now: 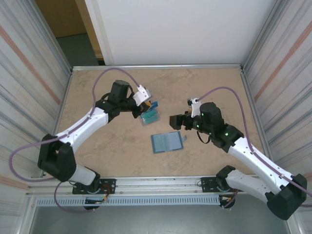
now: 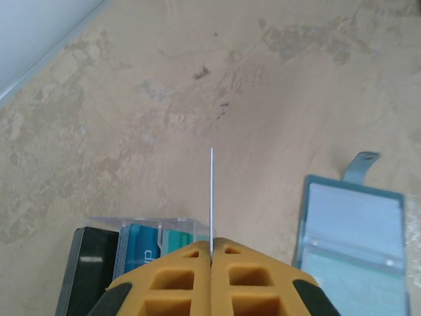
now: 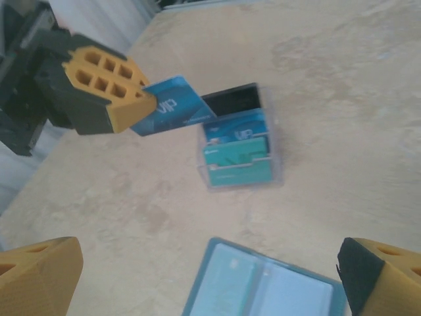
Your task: Take the credit cards out of the card holder
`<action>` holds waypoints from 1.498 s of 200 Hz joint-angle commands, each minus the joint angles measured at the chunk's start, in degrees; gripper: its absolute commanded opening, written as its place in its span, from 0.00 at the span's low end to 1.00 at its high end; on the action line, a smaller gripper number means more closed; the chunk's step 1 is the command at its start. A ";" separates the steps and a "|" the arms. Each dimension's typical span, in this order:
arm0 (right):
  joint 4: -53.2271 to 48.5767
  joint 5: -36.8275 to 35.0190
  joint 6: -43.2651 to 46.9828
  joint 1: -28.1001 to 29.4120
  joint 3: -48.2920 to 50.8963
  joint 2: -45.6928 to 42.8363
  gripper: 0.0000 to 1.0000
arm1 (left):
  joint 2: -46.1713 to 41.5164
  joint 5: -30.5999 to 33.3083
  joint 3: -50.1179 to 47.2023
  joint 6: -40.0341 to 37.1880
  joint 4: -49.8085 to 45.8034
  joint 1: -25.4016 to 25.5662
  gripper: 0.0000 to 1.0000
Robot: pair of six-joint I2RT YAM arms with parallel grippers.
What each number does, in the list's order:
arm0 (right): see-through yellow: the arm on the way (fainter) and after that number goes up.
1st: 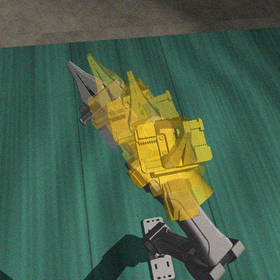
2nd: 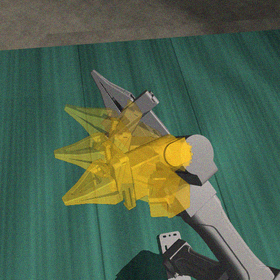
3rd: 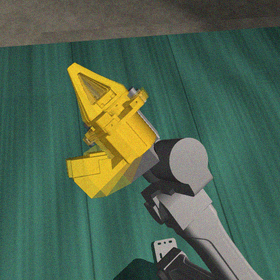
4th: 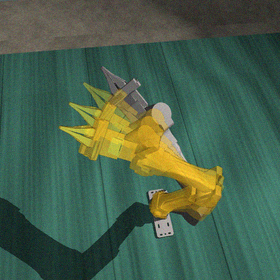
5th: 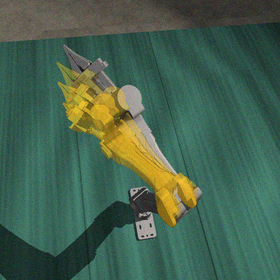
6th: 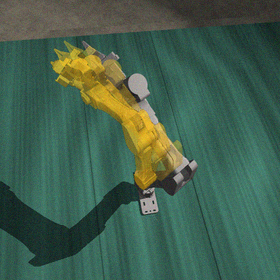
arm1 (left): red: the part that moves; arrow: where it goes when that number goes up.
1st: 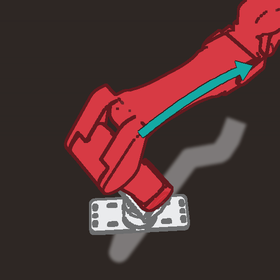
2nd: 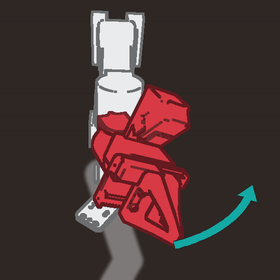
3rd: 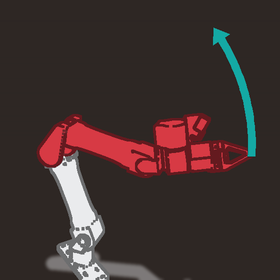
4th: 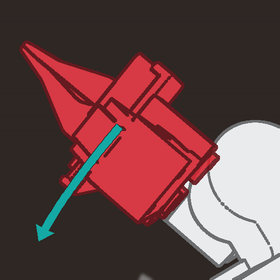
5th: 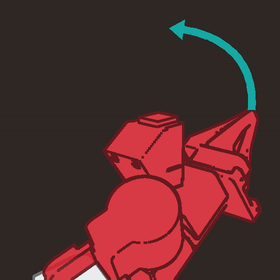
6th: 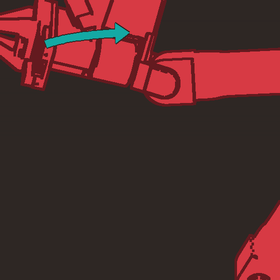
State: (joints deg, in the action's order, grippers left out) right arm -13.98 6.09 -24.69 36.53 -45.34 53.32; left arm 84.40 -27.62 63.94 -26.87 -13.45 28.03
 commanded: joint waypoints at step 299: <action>-6.94 -15.90 -7.92 -1.55 -1.15 -1.11 0.99 | 19.15 2.19 6.02 -6.87 4.44 -5.18 0.00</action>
State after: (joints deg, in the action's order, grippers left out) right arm -20.01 -9.39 -31.11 35.22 -45.89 53.08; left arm 102.61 -24.80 68.14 -32.27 -8.93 23.40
